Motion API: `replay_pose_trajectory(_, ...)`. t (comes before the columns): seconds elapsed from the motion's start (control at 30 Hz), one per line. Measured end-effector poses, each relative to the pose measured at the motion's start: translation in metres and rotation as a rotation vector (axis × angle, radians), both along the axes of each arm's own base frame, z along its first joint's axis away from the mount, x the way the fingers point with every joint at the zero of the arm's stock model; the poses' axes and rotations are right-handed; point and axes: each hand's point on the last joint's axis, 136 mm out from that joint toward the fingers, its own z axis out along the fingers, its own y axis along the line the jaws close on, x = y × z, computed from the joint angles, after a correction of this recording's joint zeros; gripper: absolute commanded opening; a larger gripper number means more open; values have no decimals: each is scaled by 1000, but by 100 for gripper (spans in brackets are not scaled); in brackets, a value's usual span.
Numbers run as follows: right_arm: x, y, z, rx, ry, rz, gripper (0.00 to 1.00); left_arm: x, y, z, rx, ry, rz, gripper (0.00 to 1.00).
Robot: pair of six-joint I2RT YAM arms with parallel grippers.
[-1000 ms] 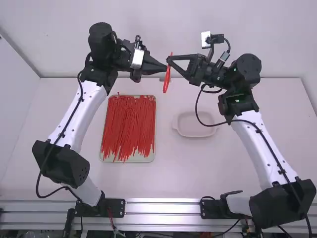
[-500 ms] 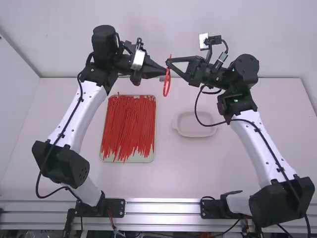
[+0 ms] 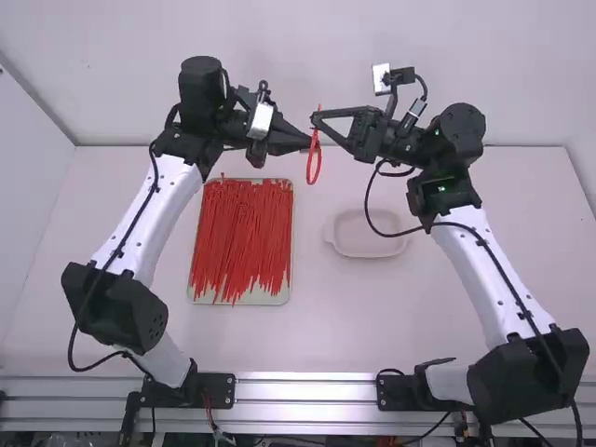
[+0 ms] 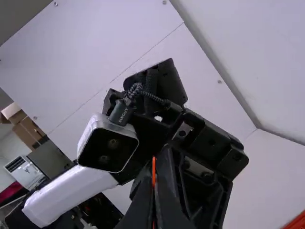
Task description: Fasten the cable tie
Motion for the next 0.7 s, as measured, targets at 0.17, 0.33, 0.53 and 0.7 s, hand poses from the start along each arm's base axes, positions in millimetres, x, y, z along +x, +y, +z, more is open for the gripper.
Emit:
replay_pose_trajectory(0.17,0,0,1,5,-4,-4,0,1,0,-9,6,27,0,2)
replay_pose_trajectory(0.33,3,-2,7,23,-10,-27,0,4,-1,-36,25,115,6,2)
replay_pose_trajectory(0.53,4,-2,7,25,3,-32,0,3,-1,-40,25,121,0,2)
replay_pose_trajectory(0.7,4,-4,7,27,8,-30,0,10,5,-31,14,79,19,2)
